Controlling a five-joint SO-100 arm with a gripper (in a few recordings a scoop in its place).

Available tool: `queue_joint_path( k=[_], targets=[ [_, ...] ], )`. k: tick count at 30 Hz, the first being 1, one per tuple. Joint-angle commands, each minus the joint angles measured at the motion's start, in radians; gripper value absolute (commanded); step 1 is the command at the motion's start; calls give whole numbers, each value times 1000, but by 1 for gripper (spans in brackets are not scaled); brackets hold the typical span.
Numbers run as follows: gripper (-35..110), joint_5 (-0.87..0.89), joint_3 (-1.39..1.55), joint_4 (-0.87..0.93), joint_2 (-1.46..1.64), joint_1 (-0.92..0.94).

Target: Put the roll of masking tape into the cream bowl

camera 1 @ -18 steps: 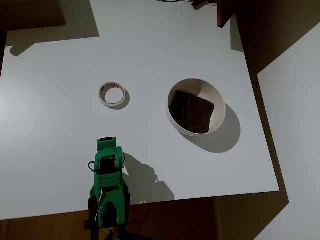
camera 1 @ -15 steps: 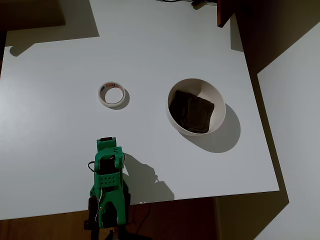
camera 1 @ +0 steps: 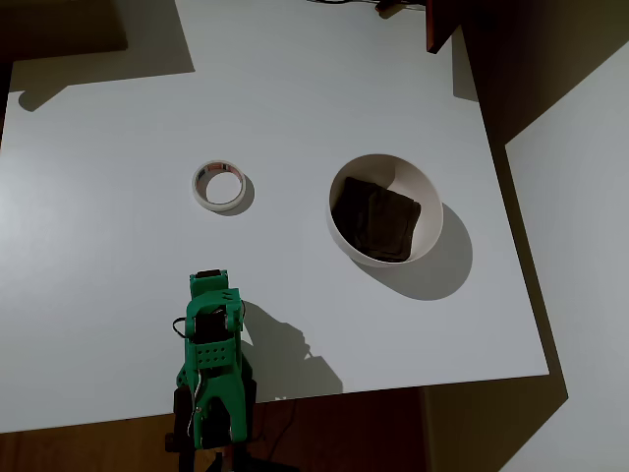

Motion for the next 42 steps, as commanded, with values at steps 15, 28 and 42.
queue_joint_path(
  k=[15,28,42],
  targets=[
    [-8,9,5,11,5,5],
    [-8,63,3,5,5,-18],
    [-8,83,-101,-166,-172,-35]
  ],
)
